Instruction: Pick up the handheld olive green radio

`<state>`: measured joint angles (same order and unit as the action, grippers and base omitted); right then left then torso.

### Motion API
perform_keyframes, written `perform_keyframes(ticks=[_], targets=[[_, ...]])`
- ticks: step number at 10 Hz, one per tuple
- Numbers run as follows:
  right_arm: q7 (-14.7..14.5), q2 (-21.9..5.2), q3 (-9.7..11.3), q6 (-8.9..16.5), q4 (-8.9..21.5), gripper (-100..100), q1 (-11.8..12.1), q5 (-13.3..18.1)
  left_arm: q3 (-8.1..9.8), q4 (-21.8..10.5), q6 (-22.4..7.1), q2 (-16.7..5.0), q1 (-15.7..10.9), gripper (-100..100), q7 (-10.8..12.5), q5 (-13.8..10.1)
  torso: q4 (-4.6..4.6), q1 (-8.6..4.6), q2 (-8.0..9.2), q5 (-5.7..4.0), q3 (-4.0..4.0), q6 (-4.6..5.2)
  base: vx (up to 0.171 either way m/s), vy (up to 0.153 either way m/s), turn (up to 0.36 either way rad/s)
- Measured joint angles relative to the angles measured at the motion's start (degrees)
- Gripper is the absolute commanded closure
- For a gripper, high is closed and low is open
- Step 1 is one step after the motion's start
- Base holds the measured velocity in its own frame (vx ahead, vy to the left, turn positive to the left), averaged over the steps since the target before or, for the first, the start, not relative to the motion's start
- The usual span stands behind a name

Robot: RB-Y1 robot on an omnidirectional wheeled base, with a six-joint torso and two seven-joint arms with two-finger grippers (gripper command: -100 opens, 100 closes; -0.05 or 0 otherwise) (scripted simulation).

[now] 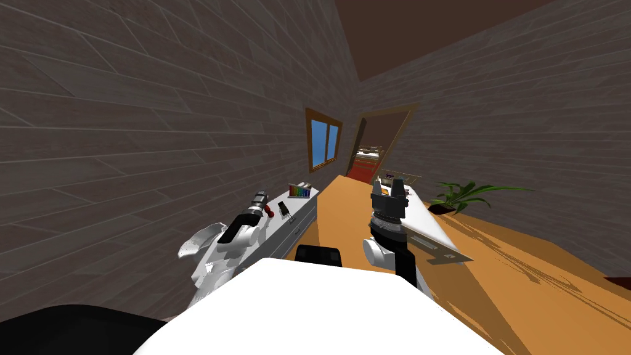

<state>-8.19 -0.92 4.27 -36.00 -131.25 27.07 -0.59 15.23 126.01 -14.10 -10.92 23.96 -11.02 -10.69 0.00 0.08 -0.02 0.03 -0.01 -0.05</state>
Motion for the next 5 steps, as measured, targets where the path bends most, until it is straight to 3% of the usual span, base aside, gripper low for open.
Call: perform_keyframes(ticks=[3, 4, 5], targets=[[0.0, 0.0, 0.0, 0.0, 0.0, 0, 0.0, 0.0, 1.71, -1.3, -4.8, -0.7, -0.1, -100, -0.8, -1.0, -0.01, 0.04, -0.02, 0.0, -0.01, 0.03, -0.001, 0.021, -0.172], [0.0, 0.0, 0.0, 0.0, 0.0, 0, 0.0, 0.0, 2.2, -1.5, -6.5, -0.9, -0.3, -100, -0.9, -1.2, 0.0, 0.04, -0.02, 0.0, -0.01, 0.01, 0.0, 0.013, -0.004], [0.0, 0.0, 0.0, 0.0, 0.0, 0, 0.0, 0.0, 2.34, -1.7, -8.0, -1.0, -0.4, -100, -1.0, -1.3, -0.01, 0.0, -0.02, 0.0, -0.01, -0.01, 0.004, 0.009, -0.273]])
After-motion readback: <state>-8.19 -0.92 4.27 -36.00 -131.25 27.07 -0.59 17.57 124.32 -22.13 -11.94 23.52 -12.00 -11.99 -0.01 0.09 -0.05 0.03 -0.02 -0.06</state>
